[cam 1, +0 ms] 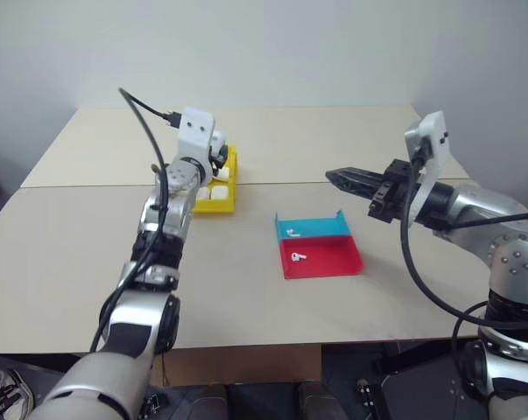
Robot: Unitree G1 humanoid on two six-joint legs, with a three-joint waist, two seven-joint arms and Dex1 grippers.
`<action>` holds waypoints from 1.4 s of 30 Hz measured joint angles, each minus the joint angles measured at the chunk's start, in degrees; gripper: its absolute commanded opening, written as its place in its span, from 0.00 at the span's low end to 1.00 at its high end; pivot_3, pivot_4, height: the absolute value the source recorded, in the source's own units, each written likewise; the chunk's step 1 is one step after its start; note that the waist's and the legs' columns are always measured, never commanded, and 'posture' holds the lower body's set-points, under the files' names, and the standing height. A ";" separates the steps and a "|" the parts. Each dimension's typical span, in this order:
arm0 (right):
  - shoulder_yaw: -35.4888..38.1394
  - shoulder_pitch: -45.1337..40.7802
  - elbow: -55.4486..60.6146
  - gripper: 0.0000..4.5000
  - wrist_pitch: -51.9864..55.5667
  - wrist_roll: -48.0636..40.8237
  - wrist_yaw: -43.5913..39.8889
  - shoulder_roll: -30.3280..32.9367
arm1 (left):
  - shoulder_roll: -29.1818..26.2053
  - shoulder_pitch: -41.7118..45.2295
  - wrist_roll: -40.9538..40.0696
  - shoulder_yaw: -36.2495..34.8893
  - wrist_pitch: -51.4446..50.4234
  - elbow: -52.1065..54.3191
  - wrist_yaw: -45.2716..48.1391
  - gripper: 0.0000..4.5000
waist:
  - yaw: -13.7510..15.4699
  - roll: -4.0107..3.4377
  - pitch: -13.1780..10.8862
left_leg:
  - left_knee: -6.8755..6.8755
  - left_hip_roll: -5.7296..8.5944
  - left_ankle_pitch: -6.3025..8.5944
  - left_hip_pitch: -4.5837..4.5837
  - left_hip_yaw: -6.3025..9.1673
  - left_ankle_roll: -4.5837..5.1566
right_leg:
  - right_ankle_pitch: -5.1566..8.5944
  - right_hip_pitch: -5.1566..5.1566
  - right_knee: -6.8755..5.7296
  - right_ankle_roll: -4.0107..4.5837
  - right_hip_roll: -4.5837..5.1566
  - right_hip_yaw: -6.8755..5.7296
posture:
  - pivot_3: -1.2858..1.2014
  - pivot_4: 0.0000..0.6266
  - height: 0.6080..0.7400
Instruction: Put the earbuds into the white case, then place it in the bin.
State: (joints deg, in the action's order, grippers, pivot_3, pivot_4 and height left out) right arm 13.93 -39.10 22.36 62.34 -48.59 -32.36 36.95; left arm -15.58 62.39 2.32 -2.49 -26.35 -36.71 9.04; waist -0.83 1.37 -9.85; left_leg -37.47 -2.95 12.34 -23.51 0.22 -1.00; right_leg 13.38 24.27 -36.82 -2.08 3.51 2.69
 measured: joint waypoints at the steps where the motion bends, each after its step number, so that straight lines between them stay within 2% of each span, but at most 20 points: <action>1: 0.03 0.00 0.00 0.01 0.00 -0.01 0.01 0.47 | -0.14 0.89 0.29 0.25 -0.18 -2.43 0.07 0.63 | -0.10 0.00 0.00 | 0.02 0.00 0.00 0.00 0.00 0.00 | 0.00 0.00 0.04 0.00 0.00 0.01 | 0.52 0.24 1.00; 6: 0.75 1.79 0.94 0.01 0.28 -1.53 1.44 0.97 | 0.77 4.05 0.71 1.68 -1.04 -14.51 0.83 0.63 | -0.07 0.02 -0.01 | 0.16 0.00 0.00 -0.01 0.00 0.00 | 0.00 0.03 0.07 0.00 0.00 -0.01 | 0.52 0.24 1.00; 8: 0.76 2.55 1.21 0.00 0.64 -2.17 2.34 0.99 | 0.82 4.87 0.71 1.62 -1.06 -17.08 0.22 0.79 | -0.12 0.03 -0.02 | 0.16 0.00 0.00 -0.10 0.00 0.00 | 0.00 0.09 0.07 0.00 0.01 -0.01 | 0.52 0.24 1.00; 12: 1.04 4.19 3.10 0.00 0.88 -3.02 4.05 1.08 | 0.80 6.43 1.90 2.34 1.22 -19.15 -1.15 0.99 | 0.05 0.03 -0.02 | 0.16 0.00 0.00 -0.10 0.00 -0.01 | 0.00 0.08 0.08 0.00 0.02 -0.02 | 0.52 0.24 1.00; 19: 1.26 4.88 4.35 0.00 0.91 -4.56 5.52 1.94 | 0.52 6.18 2.59 2.78 7.64 -18.43 -0.45 0.99 | 0.06 0.04 -0.02 | 0.15 0.01 -0.01 -0.09 0.00 -0.02 | 0.00 0.07 0.05 0.00 0.03 -0.02 | 0.52 0.24 1.00; 22: 1.43 5.47 4.55 0.00 0.87 -4.57 5.51 2.44 | -0.32 1.22 -2.73 0.73 9.82 -6.44 8.13 0.99 | -0.17 0.03 -0.02 | 0.17 0.00 -0.01 -0.08 -0.01 -0.02 | 0.00 0.08 0.06 0.01 0.03 0.00 | 0.52 0.24 1.00; 26: 1.68 6.51 5.17 0.00 0.24 -4.55 4.52 4.03 | -2.63 -6.50 -10.30 -1.09 5.22 10.72 17.50 0.99 | -0.41 0.02 -0.01 | 0.19 -0.01 -0.01 -0.04 -0.01 -0.02 | 0.00 0.09 0.01 0.01 0.03 0.02 | 0.52 0.24 1.00; 28: 2.52 9.68 6.80 0.00 -2.80 -3.52 1.56 6.70 | -5.81 -12.95 -14.97 -1.42 3.26 21.86 23.68 0.99 | -0.40 0.02 -0.01 | 0.24 -0.02 -0.01 0.00 -0.01 -0.02 | 0.00 0.06 0.05 0.01 0.03 0.03 | 0.52 0.24 1.00; 32: 4.44 22.90 9.95 0.00 -15.79 4.36 -10.61 14.03 | -15.48 -28.73 -27.61 -4.72 -1.01 42.65 38.50 0.99 | -0.21 0.02 -0.01 | 0.21 -0.03 -0.01 0.07 -0.05 -0.02 | 0.03 -0.01 0.07 -0.03 0.04 0.04 | 0.52 0.24 1.00; 36: 8.00 33.42 8.24 0.00 -30.59 12.78 -22.40 18.17 | -25.56 -41.19 -36.20 -9.33 -2.79 53.24 50.19 0.99 | -0.22 0.02 -0.01 | 0.14 -0.06 -0.02 0.35 -0.11 -0.05 | 0.24 -0.21 0.03 -0.37 0.04 0.05 | 0.52 0.24 1.00; 42: 14.89 42.56 0.04 0.00 -45.81 21.70 -34.38 22.74 | -34.76 -58.07 -42.85 -18.77 -2.32 58.51 63.01 0.99 | -0.11 0.04 0.01 | 0.04 -0.11 -0.06 0.56 -0.20 -0.07 | 0.37 -0.36 0.02 -0.14 0.03 0.09 | 0.52 0.24 1.00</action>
State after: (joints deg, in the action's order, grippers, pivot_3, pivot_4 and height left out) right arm 28.82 3.46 22.40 16.52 -26.89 -66.74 59.69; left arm -50.34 4.32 -40.54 -21.26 -28.68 21.80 72.05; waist -0.94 1.40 -9.84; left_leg -37.43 -3.06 12.28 -22.95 0.03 -1.07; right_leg 13.75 23.91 -36.80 -2.22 3.54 2.78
